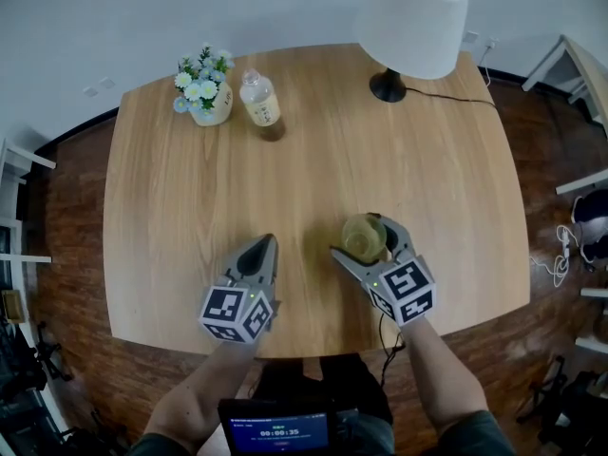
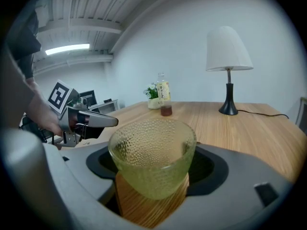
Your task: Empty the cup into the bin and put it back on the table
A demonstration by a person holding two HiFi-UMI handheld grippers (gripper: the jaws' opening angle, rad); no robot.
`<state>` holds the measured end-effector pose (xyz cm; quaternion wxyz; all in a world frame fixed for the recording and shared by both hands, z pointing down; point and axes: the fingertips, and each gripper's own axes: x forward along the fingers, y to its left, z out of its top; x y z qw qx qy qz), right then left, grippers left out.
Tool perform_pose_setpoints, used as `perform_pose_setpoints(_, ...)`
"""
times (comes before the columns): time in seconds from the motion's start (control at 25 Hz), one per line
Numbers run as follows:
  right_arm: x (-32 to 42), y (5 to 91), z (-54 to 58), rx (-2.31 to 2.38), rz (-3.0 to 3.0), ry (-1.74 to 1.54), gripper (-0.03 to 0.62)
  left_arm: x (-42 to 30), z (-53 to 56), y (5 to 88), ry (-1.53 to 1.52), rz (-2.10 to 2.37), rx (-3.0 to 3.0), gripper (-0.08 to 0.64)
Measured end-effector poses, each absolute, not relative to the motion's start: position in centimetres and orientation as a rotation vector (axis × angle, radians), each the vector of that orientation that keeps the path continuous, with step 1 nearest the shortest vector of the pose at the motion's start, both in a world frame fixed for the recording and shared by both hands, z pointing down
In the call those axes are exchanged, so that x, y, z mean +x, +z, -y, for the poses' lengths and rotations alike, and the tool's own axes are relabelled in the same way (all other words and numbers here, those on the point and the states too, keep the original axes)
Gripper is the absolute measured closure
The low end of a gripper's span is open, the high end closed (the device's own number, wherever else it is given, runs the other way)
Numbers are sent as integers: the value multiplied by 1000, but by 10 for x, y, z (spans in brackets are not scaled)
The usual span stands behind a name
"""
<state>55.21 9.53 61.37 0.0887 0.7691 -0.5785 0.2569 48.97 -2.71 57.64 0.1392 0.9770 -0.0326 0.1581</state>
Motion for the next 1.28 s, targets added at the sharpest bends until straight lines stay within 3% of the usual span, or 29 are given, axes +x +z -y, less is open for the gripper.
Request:
perform_pose_setpoints(0.24, 558, 615, -87, 2276, 1699, 623, 195, 498, 21, 590, 497, 105, 2802, 560)
perform_pose_setpoints(1.08, 557, 626, -86, 2310, 1757, 574, 182, 496, 27, 599, 505, 138, 2803, 560)
perform_pose_setpoints(1.16, 558, 626, -84, 2314, 1760, 570, 127, 496, 28, 598, 501, 143, 2805, 560)
perform_pose_setpoints(1.28, 559, 623, -85, 2297, 1770, 554, 114, 494, 25, 595, 502, 147, 2816, 560)
